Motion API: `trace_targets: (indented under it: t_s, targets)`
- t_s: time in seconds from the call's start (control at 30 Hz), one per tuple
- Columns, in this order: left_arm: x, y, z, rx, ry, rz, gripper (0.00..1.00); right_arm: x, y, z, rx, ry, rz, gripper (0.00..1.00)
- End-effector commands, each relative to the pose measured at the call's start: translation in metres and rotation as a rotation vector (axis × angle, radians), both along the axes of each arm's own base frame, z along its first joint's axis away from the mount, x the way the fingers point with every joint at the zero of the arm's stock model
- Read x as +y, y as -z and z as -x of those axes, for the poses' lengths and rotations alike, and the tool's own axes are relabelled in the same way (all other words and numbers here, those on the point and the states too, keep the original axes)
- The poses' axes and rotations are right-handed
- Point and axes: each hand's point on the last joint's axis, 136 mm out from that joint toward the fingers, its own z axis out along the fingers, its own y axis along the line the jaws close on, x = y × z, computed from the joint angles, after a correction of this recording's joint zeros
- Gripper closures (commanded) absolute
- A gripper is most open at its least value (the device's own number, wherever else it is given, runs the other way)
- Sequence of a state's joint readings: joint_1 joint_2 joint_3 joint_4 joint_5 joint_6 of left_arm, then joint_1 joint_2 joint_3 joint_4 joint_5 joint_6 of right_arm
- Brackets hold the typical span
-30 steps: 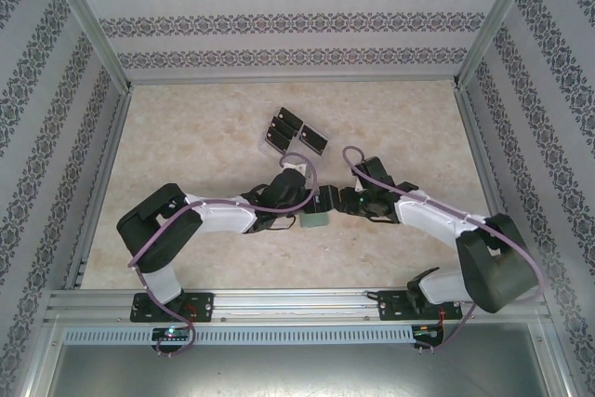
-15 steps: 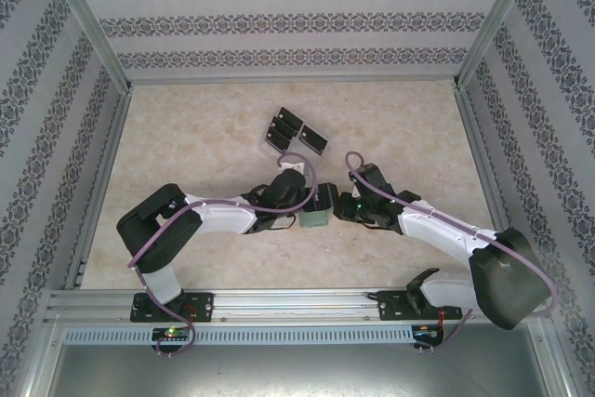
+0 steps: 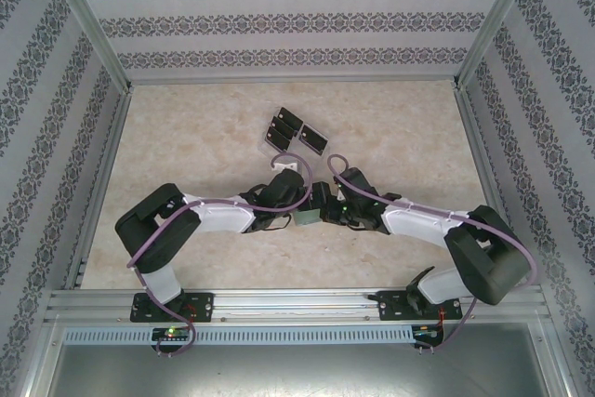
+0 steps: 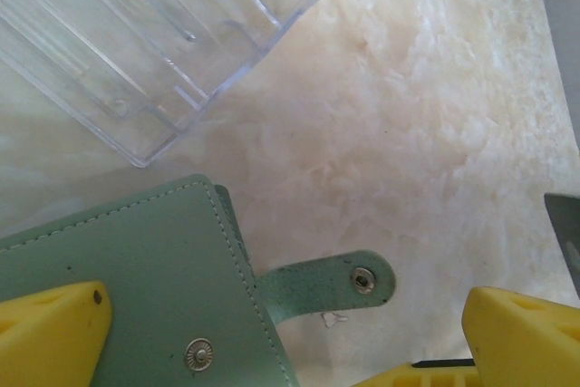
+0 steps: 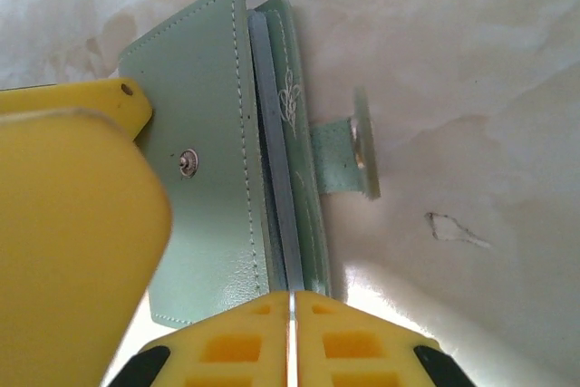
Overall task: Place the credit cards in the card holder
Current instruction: Close the card holder at the center of the table.
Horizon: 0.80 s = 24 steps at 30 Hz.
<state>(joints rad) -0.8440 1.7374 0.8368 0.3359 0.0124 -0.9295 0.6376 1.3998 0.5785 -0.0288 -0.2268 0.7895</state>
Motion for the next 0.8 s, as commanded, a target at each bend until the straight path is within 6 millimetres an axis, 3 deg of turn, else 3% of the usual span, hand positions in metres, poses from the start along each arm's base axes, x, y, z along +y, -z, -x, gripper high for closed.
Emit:
trace_targets:
  t_s: [0.0, 0.2, 0.33, 0.47, 0.63, 0.77]
  targets:
    - [-0.022, -0.055, -0.003, -0.060, 0.035, 0.131, 0.00, 0.001, -0.017, 0.002, -0.042, -0.008, -0.046, 0.84]
    - [-0.017, -0.083, -0.004, -0.100, 0.045, 0.134, 0.00, -0.030, -0.041, 0.002, -0.089, 0.050, -0.030, 0.76]
    - [-0.003, -0.093, -0.003, -0.111, 0.034, 0.105, 0.00, -0.043, -0.054, -0.008, -0.117, 0.062, 0.015, 0.60]
    - [0.033, -0.086, -0.001, -0.075, -0.007, -0.051, 0.00, -0.042, -0.058, -0.022, -0.127, 0.019, 0.083, 0.54]
    - [0.082, -0.071, 0.009, -0.033, -0.014, -0.298, 0.00, -0.039, -0.041, -0.037, -0.102, -0.018, 0.165, 0.55]
    - [0.107, -0.054, 0.020, -0.002, 0.030, -0.439, 0.00, -0.034, -0.029, -0.047, -0.086, -0.042, 0.191, 0.58]
